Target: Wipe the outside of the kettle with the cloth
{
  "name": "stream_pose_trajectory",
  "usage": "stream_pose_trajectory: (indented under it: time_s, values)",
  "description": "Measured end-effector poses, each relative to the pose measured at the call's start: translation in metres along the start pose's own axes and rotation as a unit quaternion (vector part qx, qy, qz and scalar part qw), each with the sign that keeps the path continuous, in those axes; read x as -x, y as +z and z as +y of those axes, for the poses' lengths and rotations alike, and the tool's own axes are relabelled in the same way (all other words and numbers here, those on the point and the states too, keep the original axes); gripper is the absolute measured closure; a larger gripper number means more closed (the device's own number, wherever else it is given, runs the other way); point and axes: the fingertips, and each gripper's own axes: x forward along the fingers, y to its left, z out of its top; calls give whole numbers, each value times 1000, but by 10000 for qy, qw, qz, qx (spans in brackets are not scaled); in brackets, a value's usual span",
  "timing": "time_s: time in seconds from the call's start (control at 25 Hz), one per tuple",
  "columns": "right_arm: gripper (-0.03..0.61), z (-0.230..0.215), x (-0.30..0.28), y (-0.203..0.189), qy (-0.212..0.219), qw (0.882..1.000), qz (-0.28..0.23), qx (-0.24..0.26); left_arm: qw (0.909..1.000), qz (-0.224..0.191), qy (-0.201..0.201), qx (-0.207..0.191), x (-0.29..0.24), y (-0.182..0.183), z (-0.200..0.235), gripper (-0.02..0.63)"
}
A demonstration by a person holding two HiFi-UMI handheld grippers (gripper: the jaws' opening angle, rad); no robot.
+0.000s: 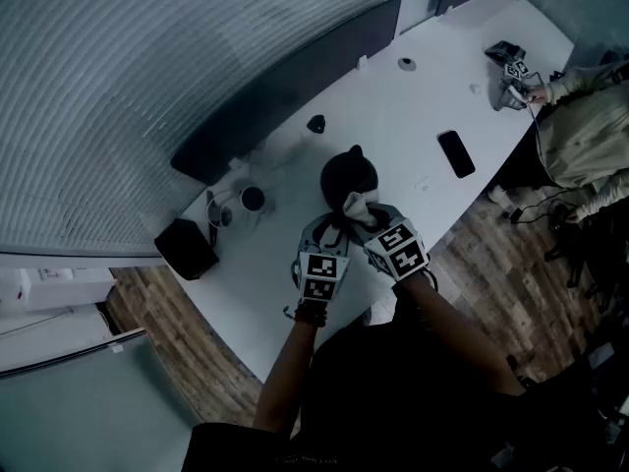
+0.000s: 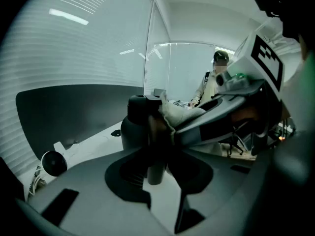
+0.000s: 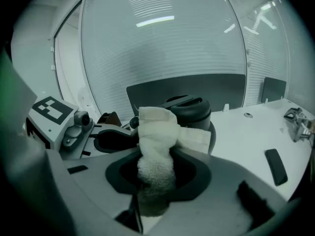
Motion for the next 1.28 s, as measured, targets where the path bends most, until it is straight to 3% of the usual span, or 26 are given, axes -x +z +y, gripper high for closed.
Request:
stream_pose_trajectory:
  time_s: [0.64,1.08,1.16,1.28]
  values:
    - [471,-8,-4,-18,-3,9997,223,70,9994,221,-201,-176,-4,-2,-3,485]
    - [471,-9,-15,-37,83,9990,391,-222,9974,525,-257,-421,-6,-10,-5,485]
    - [471,-9,-23,-48,98,9983,520,-237,9962,647,-261,-520,-7,-15,-5,485]
    - [471,-14,-46,-83,69,9939,1096,-122,9954,701,-253,-598,-8,-18,-4,485]
